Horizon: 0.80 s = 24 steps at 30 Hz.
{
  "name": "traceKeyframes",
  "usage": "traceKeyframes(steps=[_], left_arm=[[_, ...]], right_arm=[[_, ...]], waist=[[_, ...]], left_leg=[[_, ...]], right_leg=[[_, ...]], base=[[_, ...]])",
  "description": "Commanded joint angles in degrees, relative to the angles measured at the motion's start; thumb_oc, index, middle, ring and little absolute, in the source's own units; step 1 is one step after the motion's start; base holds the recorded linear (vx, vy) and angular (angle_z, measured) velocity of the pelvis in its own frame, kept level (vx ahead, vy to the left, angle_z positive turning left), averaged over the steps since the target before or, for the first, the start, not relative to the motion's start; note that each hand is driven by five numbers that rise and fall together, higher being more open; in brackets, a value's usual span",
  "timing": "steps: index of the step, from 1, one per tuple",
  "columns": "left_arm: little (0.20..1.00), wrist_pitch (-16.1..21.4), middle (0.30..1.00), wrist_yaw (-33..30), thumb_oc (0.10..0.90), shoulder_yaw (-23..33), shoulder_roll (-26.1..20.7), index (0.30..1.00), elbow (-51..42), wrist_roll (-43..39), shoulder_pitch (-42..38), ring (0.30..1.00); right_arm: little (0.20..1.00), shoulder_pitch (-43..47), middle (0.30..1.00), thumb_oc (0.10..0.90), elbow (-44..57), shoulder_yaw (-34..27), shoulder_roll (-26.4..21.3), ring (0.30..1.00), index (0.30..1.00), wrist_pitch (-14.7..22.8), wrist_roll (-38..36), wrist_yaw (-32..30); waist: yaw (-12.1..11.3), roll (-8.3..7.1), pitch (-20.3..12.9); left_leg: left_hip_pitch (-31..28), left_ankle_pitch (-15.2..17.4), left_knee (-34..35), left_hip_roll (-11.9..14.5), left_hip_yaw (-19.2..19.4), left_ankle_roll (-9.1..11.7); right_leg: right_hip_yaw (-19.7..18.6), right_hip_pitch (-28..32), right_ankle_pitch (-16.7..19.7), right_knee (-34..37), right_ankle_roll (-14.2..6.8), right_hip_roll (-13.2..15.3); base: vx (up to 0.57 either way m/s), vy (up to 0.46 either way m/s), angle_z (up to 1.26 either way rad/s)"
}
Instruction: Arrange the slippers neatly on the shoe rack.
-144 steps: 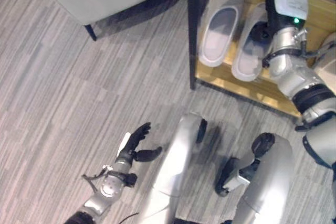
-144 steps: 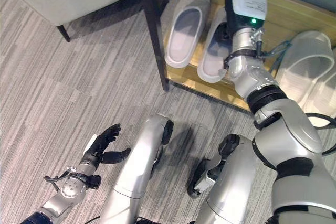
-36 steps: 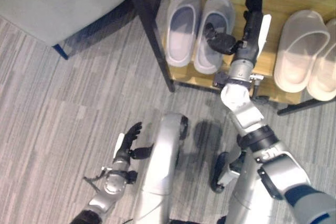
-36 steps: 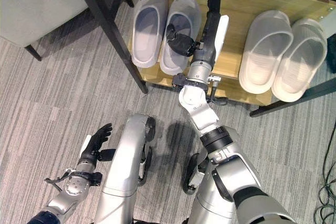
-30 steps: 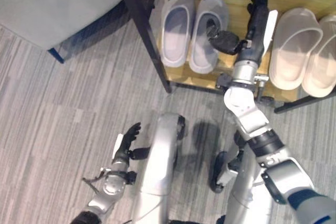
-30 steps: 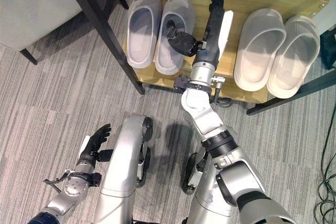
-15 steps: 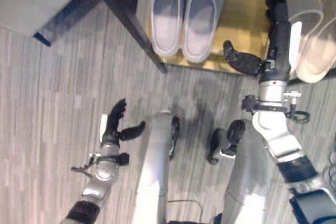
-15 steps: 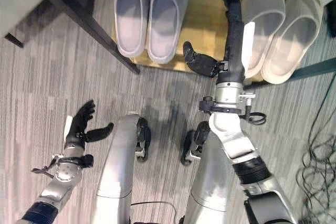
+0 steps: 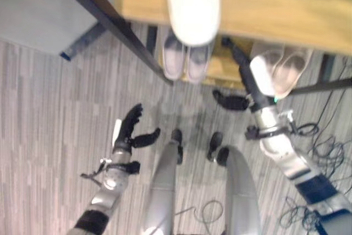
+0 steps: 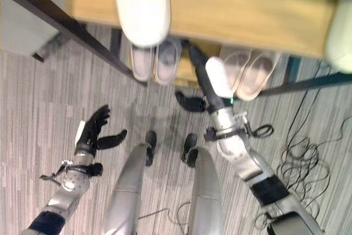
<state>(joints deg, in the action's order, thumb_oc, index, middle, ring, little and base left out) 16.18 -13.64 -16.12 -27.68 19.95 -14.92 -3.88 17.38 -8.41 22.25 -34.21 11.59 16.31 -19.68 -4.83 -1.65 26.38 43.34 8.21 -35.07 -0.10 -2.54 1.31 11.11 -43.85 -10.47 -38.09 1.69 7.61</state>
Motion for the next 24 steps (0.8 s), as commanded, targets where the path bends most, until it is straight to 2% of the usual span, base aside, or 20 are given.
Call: traceKeyframes(steps=[1, 5, 6, 7, 8, 9, 10, 16, 24], left_arm=[[0.9, 3.92, 0.9, 2.92, 0.8, -2.69, 0.84, 0.9, 0.43, 2.34, 4.68, 0.9], [0.9, 3.17, 0.9, 4.73, 0.8, -4.01, 1.64, 0.9, 0.42, 3.77, 6.28, 0.9], [0.9, 3.17, 0.9, 4.73, 0.8, -4.01, 1.64, 0.9, 0.42, 3.77, 6.27, 0.9], [0.9, 2.79, 0.9, 5.52, 0.8, -4.8, 1.58, 0.9, 0.69, 5.52, 6.49, 0.9], [0.9, 2.63, 0.9, 5.88, 0.8, -5.08, 1.56, 0.9, 0.43, 6.28, 6.73, 0.9], [0.9, 2.59, 0.9, 5.87, 0.8, -5.1, 1.52, 0.9, 0.34, 6.33, 6.9, 0.9], [0.9, 2.55, 0.9, 6.98, 0.8, -5.46, 1.34, 0.9, -0.56, 6.72, 7.75, 0.9], [0.9, 1.98, 0.9, 9.91, 0.8, -5.29, 0.32, 0.9, -5.79, 6.28, 9.97, 0.9], [0.9, 0.36, 0.9, 16.07, 0.8, -5.9, -0.81, 0.9, -15.69, -1.49, 12.5, 0.9]], right_arm=[[0.9, -6.38, 0.9, 0.8, -5.08, 1.49, -0.06, 0.9, 0.9, 1.37, 6.25, -0.07], [0.9, -10.59, 0.9, 0.8, -16.78, 2.36, 2.76, 0.9, 0.9, 0.43, 6.92, 0.72], [0.9, -10.57, 0.9, 0.8, -16.81, 2.36, 2.76, 0.9, 0.9, 0.45, 6.92, 0.7], [0.9, -12.03, 0.9, 0.8, -22.15, 2.11, 4.21, 0.9, 0.9, 0.12, 7.05, 1.17], [0.9, -12.74, 0.9, 0.8, -24.44, 2.13, 4.71, 0.9, 0.9, 0.0, 7.27, 1.74], [0.9, -12.79, 0.9, 0.8, -24.61, 2.19, 4.8, 0.9, 0.9, 0.1, 7.32, 1.66], [0.9, -14.13, 0.9, 0.8, -28.41, 1.69, 5.78, 0.9, 0.9, 0.01, 7.46, 2.16], [0.9, -17.33, 0.9, 0.8, -35.67, -0.46, 8.68, 0.9, 0.9, -0.61, 6.73, 2.62], [0.9, -20.63, 0.9, 0.8, -40.97, -2.4, 11.55, 0.9, 0.9, -2.28, 5.12, 2.93]], waist=[[0.4, 0.76, -10.73], [0.12, 0.72, -13.39], [0.11, 0.76, -13.32], [0.35, 0.98, -15.21], [0.48, 1.09, -16.49], [0.38, 1.07, -16.35], [0.76, 1.44, -18.3], [1.61, 1.73, -21.18], [3.25, 2.11, -23.27]], left_leg=[[-10.04, -13.16, 22.52, 3.79, -2.35, 4.71], [-21.17, -15.81, 32.35, 3.94, -1.51, 5.07], [-21.27, -15.88, 32.45, 3.97, -1.52, 5.07], [-25.18, -16.21, 35.81, 4.14, -1.16, 5.3], [-26.76, -16.44, 37.0, 4.07, -0.44, 5.41], [-27.33, -16.55, 37.4, 4.11, -0.32, 5.41], [-30.4, -16.45, 39.0, 4.26, 0.48, 5.43], [-36.5, -15.25, 40.04, 3.63, 1.47, 5.57], [-41.53, -12.86, 40.07, 2.91, 2.51, 4.84]], right_leg=[[4.41, 12.16, 2.1, 14.48, -4.93, -1.34], [4.73, 24.12, 5.77, 26.42, -6.52, -3.49], [4.75, 24.26, 5.89, 26.6, -6.52, -3.54], [4.63, 28.15, 6.93, 30.12, -7.18, -4.04], [4.47, 29.99, 7.36, 31.51, -7.47, -4.24], [4.39, 30.52, 7.55, 31.98, -7.5, -4.33], [3.94, 33.48, 7.89, 34.15, -7.65, -4.38], [2.8, 41.26, 8.64, 39.58, -7.61, -4.94], [1.23, 46.92, 8.51, 42.22, -7.45, -4.97]], base=[[0.21, -0.167, 0.08], [0.15, -0.054, -0.03], [0.13, -0.028, -0.2], [0.16, -0.021, -0.12], [0.16, -0.022, -0.08], [0.19, -0.027, -0.1], [0.2, -0.022, -0.11], [0.16, -0.01, 0.01], [0.1, -0.006, -0.01]])
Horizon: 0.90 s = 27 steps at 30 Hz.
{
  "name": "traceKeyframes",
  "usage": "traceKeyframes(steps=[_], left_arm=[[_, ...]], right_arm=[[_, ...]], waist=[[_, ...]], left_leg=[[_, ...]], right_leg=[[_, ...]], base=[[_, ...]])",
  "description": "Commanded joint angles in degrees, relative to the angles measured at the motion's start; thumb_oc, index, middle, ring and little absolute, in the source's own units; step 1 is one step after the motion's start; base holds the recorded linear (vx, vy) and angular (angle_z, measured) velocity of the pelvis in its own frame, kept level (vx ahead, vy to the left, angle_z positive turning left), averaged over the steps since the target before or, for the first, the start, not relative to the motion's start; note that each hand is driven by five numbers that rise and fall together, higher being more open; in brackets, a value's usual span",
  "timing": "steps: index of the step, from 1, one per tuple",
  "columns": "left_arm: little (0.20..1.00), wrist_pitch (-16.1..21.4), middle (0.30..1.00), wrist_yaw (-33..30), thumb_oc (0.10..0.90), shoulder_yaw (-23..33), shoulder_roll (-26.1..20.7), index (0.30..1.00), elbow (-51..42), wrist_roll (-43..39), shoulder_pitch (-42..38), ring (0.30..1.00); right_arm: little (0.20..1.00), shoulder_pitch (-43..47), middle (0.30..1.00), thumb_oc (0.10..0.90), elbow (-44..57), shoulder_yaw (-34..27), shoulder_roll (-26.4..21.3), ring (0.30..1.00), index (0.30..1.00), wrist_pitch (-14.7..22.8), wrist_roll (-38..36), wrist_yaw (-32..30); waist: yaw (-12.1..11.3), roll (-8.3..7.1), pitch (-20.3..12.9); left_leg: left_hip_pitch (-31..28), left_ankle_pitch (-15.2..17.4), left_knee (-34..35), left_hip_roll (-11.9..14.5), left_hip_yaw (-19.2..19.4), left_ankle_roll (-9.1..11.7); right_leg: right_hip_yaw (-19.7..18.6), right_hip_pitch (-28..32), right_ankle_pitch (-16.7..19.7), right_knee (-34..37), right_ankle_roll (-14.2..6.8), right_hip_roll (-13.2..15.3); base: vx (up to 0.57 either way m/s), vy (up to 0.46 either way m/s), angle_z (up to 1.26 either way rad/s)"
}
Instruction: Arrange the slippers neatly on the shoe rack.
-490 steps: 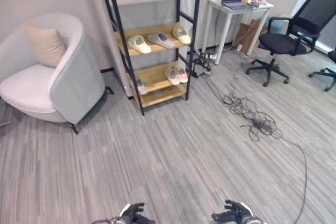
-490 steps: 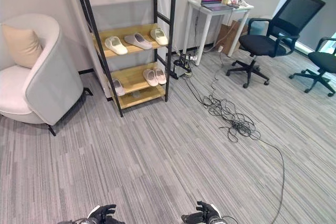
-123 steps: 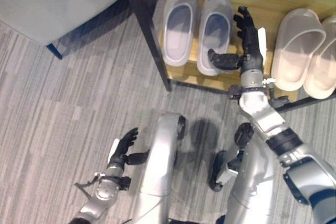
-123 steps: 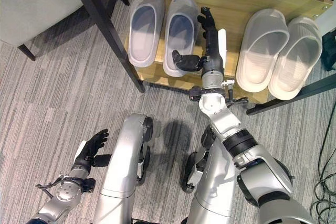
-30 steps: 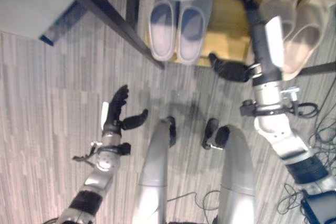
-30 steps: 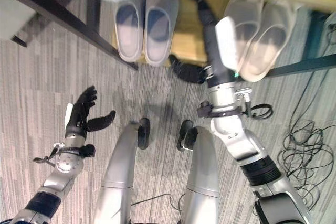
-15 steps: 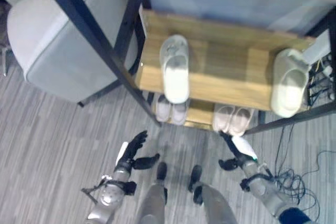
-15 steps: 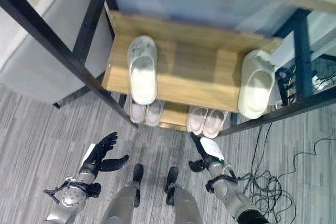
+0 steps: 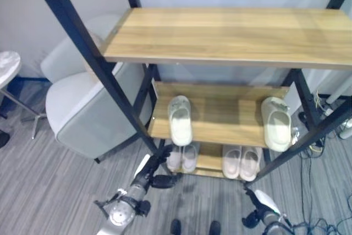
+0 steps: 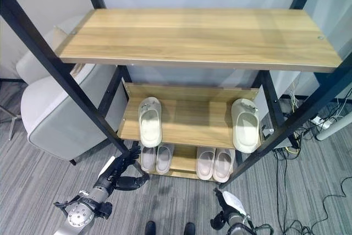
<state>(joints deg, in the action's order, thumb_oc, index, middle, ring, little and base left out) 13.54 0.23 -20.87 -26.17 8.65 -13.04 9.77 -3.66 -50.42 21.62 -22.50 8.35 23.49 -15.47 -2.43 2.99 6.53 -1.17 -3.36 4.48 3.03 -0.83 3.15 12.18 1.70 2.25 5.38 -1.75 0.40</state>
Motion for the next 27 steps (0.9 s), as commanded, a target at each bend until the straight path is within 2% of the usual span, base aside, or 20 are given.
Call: traceKeyframes(steps=[1, 6, 15, 22, 27], left_arm=[[0.9, 2.88, 0.9, 2.24, 0.8, -1.08, -2.41, 0.9, -4.58, -3.45, -1.02, 0.9], [0.9, 3.43, 0.9, 0.73, 0.8, 2.49, -2.0, 0.9, -11.73, -5.69, -0.96, 0.9], [0.9, 4.4, 0.9, -5.06, 0.8, 4.94, 0.64, 0.9, -10.69, -3.31, -5.53, 0.9], [0.9, 5.71, 0.9, -13.56, 0.8, 7.12, 2.43, 0.9, -7.49, 2.82, -13.77, 0.9], [0.9, 6.29, 0.9, -17.35, 0.8, 8.46, 1.71, 0.9, -6.06, 5.71, -17.88, 0.9]], right_arm=[[0.9, 0.38, 0.9, 0.8, 1.02, -1.73, -0.13, 0.9, 0.9, 0.95, -2.05, -1.29], [0.9, -0.31, 0.9, 0.8, 2.08, -1.87, -0.12, 0.9, 0.9, 0.68, -2.17, -1.31], [0.9, -0.85, 0.9, 0.8, 3.78, -2.41, -0.78, 0.9, 0.9, 0.36, -2.24, -2.04], [0.9, -1.32, 0.9, 0.8, 3.04, -2.41, -0.49, 0.9, 0.9, 0.29, -2.43, -3.1], [0.9, -0.61, 0.9, 0.8, 2.07, -1.78, -0.31, 0.9, 0.9, 0.25, -2.9, -3.04]], waist=[[0.84, -2.55, -3.34], [1.34, -1.86, -2.79], [2.37, -1.37, -1.99], [3.57, -0.95, -2.07], [3.74, -0.9, -3.11]], left_leg=[[2.81, -1.24, 0.52, -0.21, 0.83, 3.0], [2.7, -0.57, 0.52, -0.26, 1.76, 2.77], [4.48, -0.83, 0.52, -0.28, 2.56, 2.93], [8.2, -1.09, 0.52, -0.15, 3.85, 3.3], [11.31, -1.35, 0.52, 0.35, 5.08, 3.2]], right_leg=[[0.13, 1.54, -4.21, -1.19, -4.02, 2.23], [-0.75, 1.22, -4.02, -0.43, -4.23, 2.45], [-1.33, -0.9, -3.42, -0.38, -4.27, 2.57], [-2.14, -5.48, -2.32, -0.38, -5.24, 3.04], [-3.76, -9.66, -0.95, -0.38, -5.85, 3.21]], base=[[0.04, -0.011, -0.08], [0.01, -0.019, -0.09], [-0.03, -0.002, -0.09], [-0.06, 0.0, -0.02], [-0.06, 0.01, -0.23]])
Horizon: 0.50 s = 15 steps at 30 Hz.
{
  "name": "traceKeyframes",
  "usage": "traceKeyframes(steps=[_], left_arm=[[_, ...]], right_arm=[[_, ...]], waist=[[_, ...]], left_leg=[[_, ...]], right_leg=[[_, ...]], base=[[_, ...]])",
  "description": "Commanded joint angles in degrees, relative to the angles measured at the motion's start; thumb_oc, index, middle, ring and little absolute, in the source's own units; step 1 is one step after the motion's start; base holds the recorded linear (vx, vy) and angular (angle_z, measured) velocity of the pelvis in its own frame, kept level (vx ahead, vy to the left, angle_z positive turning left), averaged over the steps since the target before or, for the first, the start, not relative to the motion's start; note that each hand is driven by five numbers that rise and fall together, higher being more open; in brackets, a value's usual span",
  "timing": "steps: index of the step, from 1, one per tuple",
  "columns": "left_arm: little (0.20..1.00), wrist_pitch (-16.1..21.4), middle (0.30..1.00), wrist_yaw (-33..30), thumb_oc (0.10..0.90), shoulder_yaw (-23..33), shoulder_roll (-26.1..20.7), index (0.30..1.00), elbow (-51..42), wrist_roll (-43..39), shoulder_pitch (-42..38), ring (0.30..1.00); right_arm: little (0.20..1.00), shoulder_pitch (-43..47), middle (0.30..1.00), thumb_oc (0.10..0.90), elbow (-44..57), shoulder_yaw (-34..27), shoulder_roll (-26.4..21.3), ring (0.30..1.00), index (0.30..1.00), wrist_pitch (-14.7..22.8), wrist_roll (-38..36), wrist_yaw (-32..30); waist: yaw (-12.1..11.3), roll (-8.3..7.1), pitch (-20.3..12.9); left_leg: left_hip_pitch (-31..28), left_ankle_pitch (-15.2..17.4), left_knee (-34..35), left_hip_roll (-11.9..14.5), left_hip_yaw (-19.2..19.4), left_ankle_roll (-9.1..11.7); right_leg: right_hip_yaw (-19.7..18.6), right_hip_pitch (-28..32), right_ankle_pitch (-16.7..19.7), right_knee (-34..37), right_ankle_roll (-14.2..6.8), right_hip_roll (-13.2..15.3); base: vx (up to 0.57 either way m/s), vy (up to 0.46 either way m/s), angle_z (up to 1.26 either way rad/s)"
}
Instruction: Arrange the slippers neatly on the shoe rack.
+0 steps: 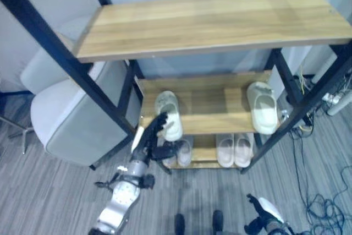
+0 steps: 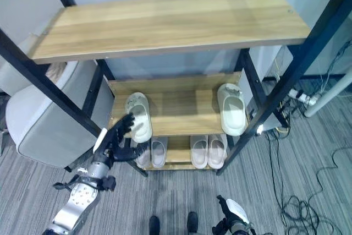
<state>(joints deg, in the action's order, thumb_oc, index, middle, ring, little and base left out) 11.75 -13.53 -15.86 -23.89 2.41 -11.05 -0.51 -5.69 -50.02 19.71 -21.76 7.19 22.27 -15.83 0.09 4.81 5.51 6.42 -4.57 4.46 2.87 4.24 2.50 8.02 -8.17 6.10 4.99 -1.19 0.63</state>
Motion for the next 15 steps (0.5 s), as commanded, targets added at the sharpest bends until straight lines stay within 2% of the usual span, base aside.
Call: traceKeyframes(steps=[1, 8, 15], left_arm=[[0.9, 8.06, 0.9, -4.43, 0.8, 3.55, -0.74, 0.9, 0.88, 4.93, -8.21, 0.9], [0.9, 7.54, 0.9, -8.23, 0.8, 3.31, -2.23, 0.9, 4.42, 9.76, -13.11, 0.9], [0.9, 5.49, 0.9, -12.34, 0.8, 3.73, -5.12, 0.9, 11.55, 15.73, -18.44, 0.9]], right_arm=[[0.9, 1.18, 0.9, 0.8, 1.44, 0.24, -0.96, 0.9, 0.9, 1.5, -1.69, -2.58], [0.9, 1.74, 0.9, 0.8, 0.77, 0.73, -0.98, 0.9, 0.9, 1.6, -2.09, -2.74], [0.9, 2.12, 0.9, 0.8, 2.42, 1.35, -1.62, 0.9, 0.9, 1.95, -2.42, -2.19]], waist=[[1.26, -2.75, -2.36], [2.11, -2.69, -2.93], [2.71, -3.06, -4.76]], left_leg=[[3.93, -0.09, 0.54, 0.54, 0.06, 3.83], [6.03, -0.32, 0.54, 0.38, 0.08, 3.8], [9.53, -0.91, 0.54, 0.31, 0.6, 3.74]], right_leg=[[0.18, -0.13, -4.7, 0.01, -6.44, 2.99], [-0.49, -2.74, -4.01, 0.01, -6.42, 3.24], [-0.91, -6.57, -2.64, 0.01, -6.42, 3.68]], base=[[0.01, 0.008, -0.13], [0.0, 0.004, -0.04], [0.0, 0.005, -0.08]])
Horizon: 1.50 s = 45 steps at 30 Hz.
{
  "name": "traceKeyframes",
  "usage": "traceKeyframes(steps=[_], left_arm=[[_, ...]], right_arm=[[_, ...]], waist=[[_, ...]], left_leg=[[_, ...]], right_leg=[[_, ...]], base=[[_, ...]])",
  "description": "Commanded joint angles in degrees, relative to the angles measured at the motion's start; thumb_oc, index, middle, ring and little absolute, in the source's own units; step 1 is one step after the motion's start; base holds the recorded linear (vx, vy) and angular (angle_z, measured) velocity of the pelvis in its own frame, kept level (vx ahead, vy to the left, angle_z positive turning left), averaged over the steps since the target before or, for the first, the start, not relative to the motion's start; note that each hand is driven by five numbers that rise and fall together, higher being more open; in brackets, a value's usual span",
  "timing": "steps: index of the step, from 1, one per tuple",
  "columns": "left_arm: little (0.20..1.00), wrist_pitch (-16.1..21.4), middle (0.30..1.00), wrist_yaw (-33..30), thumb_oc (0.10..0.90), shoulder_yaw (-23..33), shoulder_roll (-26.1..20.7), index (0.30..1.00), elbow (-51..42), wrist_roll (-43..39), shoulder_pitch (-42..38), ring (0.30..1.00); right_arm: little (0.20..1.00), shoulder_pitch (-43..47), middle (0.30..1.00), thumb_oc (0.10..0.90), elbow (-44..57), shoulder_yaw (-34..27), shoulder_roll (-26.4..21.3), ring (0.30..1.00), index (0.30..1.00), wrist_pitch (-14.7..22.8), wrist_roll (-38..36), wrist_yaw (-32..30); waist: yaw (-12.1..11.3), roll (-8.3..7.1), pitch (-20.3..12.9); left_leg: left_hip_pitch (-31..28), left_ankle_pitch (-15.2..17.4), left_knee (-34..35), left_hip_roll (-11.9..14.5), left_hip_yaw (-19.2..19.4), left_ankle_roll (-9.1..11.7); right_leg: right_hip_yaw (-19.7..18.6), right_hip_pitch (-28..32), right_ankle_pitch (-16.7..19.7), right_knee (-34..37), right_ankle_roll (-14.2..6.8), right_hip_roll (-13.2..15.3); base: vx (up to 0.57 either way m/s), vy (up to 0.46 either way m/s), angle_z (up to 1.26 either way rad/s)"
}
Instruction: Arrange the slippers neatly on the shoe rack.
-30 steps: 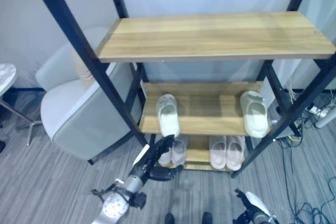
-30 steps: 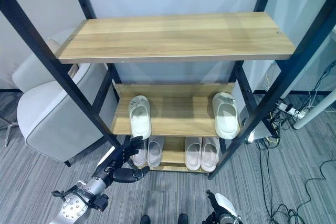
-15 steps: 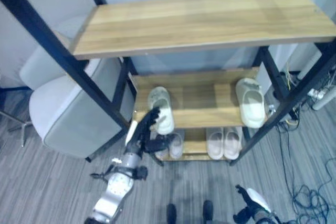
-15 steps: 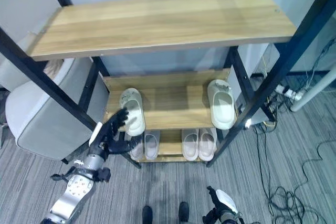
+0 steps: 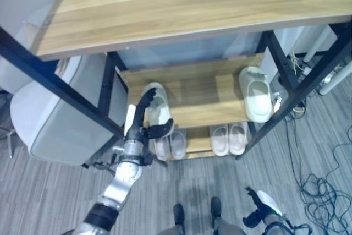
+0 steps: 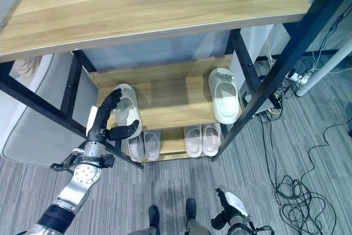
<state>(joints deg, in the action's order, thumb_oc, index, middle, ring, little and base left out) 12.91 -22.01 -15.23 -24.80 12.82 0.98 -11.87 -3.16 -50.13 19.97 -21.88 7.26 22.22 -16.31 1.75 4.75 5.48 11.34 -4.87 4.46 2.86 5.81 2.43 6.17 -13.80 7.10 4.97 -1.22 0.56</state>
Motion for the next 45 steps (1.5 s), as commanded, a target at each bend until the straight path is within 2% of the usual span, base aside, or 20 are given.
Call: traceKeyframes(steps=[1, 10, 16, 25, 30, 34, 40, 45], left_arm=[[0.9, 4.1, 0.9, -4.14, 0.8, 3.04, -4.4, 0.9, 2.01, 4.02, -7.61, 0.9], [0.9, 2.92, 0.9, -5.07, 0.8, 3.46, -7.81, 0.9, 8.52, 5.7, -11.71, 0.9], [0.9, 3.13, 0.9, -5.2, 0.8, 3.84, -8.78, 0.9, 9.27, 5.0, -12.46, 0.9], [0.9, 4.68, 0.9, -5.08, 0.8, 6.42, -8.79, 0.9, 1.78, 3.98, -9.6, 0.9], [0.9, 5.38, 0.9, -5.71, 0.8, 8.87, -10.37, 0.9, -3.35, 5.32, -8.62, 0.9], [0.9, 5.71, 0.9, -5.7, 0.8, 9.75, -10.57, 0.9, -4.5, 4.8, -8.2, 0.9], [0.9, 4.74, 0.9, -6.41, 0.8, 10.66, -13.59, 0.9, -3.31, 7.48, -9.71, 0.9], [0.9, 2.58, 0.9, -6.03, 0.8, 9.13, -18.87, 0.9, 2.43, 12.98, -13.54, 0.9]], right_arm=[[0.9, -0.34, 0.9, 0.8, 2.65, 1.11, -1.51, 0.9, 0.9, 1.85, -2.42, -1.74], [0.9, -0.07, 0.9, 0.8, 3.44, 0.99, -1.99, 0.9, 0.9, 2.07, -2.86, -1.2], [0.9, -0.05, 0.9, 0.8, 3.13, 0.85, -1.9, 0.9, 0.9, 1.9, -3.09, -0.93], [0.9, 0.24, 0.9, 0.8, 2.87, 0.65, -1.3, 0.9, 0.9, 1.72, -2.97, -0.83], [0.9, 1.04, 0.9, 0.8, 3.71, 0.8, -1.4, 0.9, 0.9, 1.84, -2.75, -0.86], [0.9, 1.21, 0.9, 0.8, 3.63, 0.83, -1.52, 0.9, 0.9, 1.72, -2.54, -0.74], [0.9, 1.27, 0.9, 0.8, 4.31, 0.86, -1.99, 0.9, 0.9, 1.98, -2.42, -0.56], [0.9, 1.18, 0.9, 0.8, 4.55, 0.57, -2.85, 0.9, 0.9, 2.59, -2.58, -0.75]], waist=[[1.12, -3.02, -4.81], [1.57, -3.55, -5.27], [1.79, -3.65, -4.99], [1.16, -3.37, -3.97], [0.59, -2.86, -3.05], [0.49, -2.69, -2.73], [0.46, -2.43, -2.28], [0.98, -2.11, -1.89]], left_leg=[[4.85, -0.66, 0.54, 0.36, -0.99, 3.83], [6.5, -0.97, 0.54, 0.53, -0.33, 3.75], [6.6, -1.01, 0.54, 0.58, -0.12, 3.65], [5.92, -0.67, 0.54, 0.33, -0.02, 3.48], [5.69, -0.62, 0.54, 0.29, 0.06, 3.43], [5.6, -0.66, 0.54, 0.35, 0.14, 3.45], [5.53, -0.74, 0.54, 0.46, 0.28, 3.46], [6.01, -0.89, 0.54, 0.56, 0.55, 3.66]], right_leg=[[0.85, -1.28, -3.48, 0.03, -6.38, 3.82], [0.5, -3.38, -2.66, 0.03, -6.38, 3.99], [0.25, -3.78, -2.47, 0.03, -6.37, 4.05], [-0.02, -3.35, -2.6, 0.03, -6.21, 4.13], [-0.11, -3.46, -2.52, 0.03, -6.13, 4.23], [-0.14, -3.45, -2.55, 0.03, -6.11, 4.24], [-0.2, -3.52, -2.43, 0.03, -6.12, 4.12], [-0.2, -4.16, -2.14, 0.03, -6.36, 4.27]], base=[[0.0, 0.0, 0.0], [0.0, 0.0, -0.02], [0.0, 0.002, -0.05], [0.0, 0.001, -0.01], [0.0, 0.0, 0.0], [0.0, 0.0, 0.0], [0.0, 0.0, 0.0], [0.0, 0.0, 0.0]])
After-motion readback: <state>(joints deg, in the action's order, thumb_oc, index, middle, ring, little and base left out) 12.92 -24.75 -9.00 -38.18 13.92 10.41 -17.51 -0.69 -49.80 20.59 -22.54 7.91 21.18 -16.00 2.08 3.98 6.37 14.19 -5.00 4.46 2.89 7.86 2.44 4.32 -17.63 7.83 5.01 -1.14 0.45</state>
